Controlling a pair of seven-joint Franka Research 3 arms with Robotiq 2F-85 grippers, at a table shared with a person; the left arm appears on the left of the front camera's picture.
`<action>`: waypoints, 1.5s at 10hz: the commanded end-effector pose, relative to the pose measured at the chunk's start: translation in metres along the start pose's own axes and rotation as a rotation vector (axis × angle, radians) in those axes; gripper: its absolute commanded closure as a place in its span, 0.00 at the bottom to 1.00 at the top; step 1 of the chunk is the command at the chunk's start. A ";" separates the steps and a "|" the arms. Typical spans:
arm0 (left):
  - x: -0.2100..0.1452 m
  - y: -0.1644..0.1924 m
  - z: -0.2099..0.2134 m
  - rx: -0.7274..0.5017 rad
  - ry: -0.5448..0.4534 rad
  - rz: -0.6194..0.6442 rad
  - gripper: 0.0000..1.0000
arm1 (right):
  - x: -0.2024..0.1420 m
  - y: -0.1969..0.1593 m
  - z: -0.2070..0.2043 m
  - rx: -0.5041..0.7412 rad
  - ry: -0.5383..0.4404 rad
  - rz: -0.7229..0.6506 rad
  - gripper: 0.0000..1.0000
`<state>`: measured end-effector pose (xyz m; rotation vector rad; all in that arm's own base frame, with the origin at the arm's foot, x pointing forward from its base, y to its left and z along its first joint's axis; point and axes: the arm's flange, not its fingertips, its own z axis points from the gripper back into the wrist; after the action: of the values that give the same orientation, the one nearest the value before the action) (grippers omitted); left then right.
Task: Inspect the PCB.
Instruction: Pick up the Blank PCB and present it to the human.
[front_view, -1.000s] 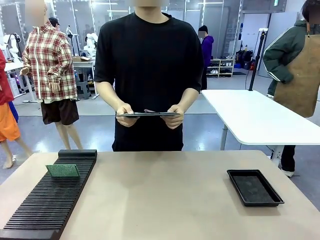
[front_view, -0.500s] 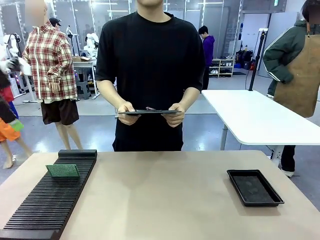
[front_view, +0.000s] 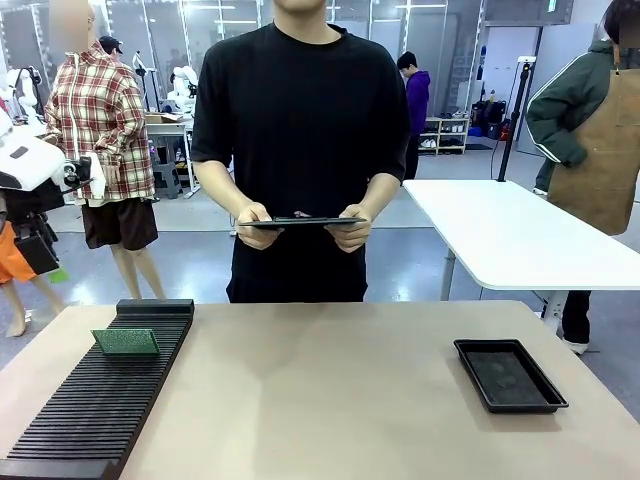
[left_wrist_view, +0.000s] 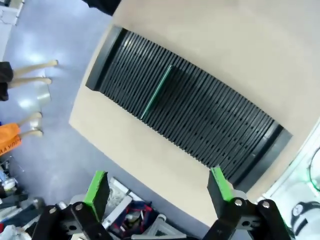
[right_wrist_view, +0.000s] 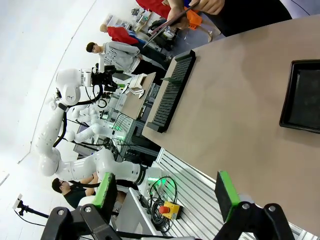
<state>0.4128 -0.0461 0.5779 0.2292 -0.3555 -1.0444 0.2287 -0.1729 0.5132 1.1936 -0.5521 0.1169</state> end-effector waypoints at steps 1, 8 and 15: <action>0.007 -0.003 0.007 0.019 0.011 -0.008 0.00 | 0.000 0.000 0.001 0.005 -0.004 0.002 0.00; -0.007 0.009 -0.059 0.043 -0.057 -0.408 0.00 | 0.000 0.000 0.001 0.005 -0.004 0.002 0.00; -0.014 0.030 -0.164 -0.002 -0.043 -0.544 0.00 | 0.000 0.000 0.001 0.005 -0.004 0.002 0.00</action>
<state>0.4878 -0.0215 0.4389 0.3162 -0.3034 -1.5869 0.2286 -0.1731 0.5131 1.1940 -0.5524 0.1163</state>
